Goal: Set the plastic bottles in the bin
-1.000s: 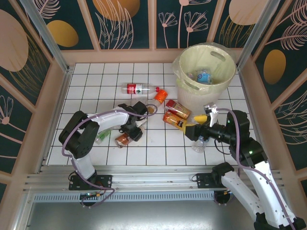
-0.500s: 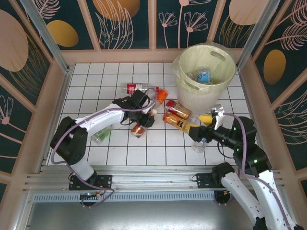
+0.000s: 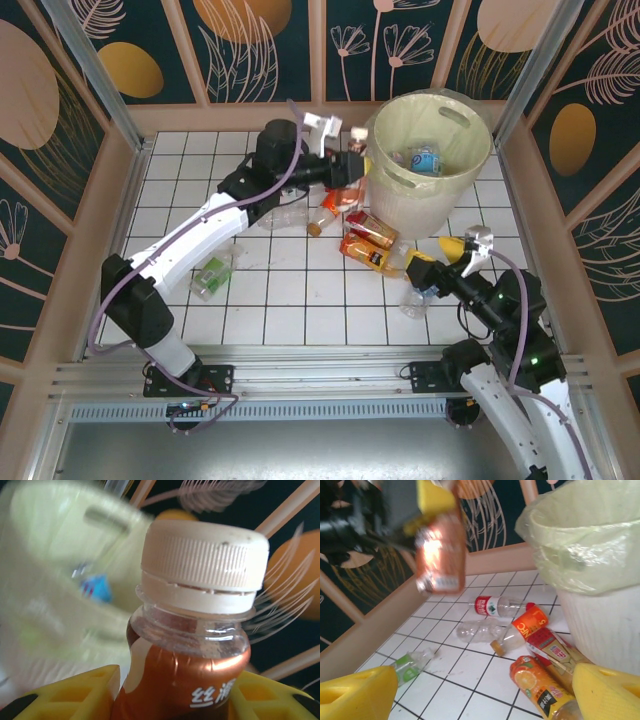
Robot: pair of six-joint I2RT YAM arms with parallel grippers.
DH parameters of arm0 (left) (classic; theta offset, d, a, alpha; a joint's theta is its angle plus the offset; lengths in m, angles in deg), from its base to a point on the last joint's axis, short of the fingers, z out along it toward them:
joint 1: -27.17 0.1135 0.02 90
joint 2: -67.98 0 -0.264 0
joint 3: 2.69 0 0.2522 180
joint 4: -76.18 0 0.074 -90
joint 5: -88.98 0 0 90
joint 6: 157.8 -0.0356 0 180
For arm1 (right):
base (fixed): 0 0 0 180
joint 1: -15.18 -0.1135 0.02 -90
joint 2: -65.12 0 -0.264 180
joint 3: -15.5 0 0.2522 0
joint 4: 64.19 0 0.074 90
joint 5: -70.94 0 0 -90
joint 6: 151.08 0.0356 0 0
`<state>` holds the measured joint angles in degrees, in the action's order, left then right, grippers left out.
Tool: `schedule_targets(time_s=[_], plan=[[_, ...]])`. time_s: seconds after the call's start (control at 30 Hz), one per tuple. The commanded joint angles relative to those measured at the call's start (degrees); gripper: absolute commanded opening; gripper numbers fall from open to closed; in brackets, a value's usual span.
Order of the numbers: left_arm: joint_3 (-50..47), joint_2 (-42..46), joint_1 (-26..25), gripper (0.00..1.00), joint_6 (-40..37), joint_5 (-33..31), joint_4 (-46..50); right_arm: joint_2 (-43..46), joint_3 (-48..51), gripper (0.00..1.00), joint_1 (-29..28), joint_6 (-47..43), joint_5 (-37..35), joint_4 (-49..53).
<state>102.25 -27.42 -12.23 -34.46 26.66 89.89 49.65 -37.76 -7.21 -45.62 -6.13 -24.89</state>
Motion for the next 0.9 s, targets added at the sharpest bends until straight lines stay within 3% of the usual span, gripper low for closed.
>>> schedule_targets(time_s=[0.0,0.3,0.5,0.87], plan=[[4.41,-3.94,-0.33,0.47,8.69,-0.36,-12.87,1.64,0.75,0.91,-0.42,1.61,-3.30,-3.40],[11.33,-15.32,-0.33,0.45,17.01,-10.12,-30.81,4.66,-0.54,0.91,-0.42,1.35,-5.44,-2.15],[17.54,-24.37,-0.50,0.45,24.26,-15.55,-40.35,7.47,0.02,0.93,-0.36,0.00,-1.24,-3.60],[32.34,-34.27,-3.75,0.48,19.32,-19.86,-31.91,7.99,0.04,0.95,-0.43,-0.35,-1.67,-3.30]])
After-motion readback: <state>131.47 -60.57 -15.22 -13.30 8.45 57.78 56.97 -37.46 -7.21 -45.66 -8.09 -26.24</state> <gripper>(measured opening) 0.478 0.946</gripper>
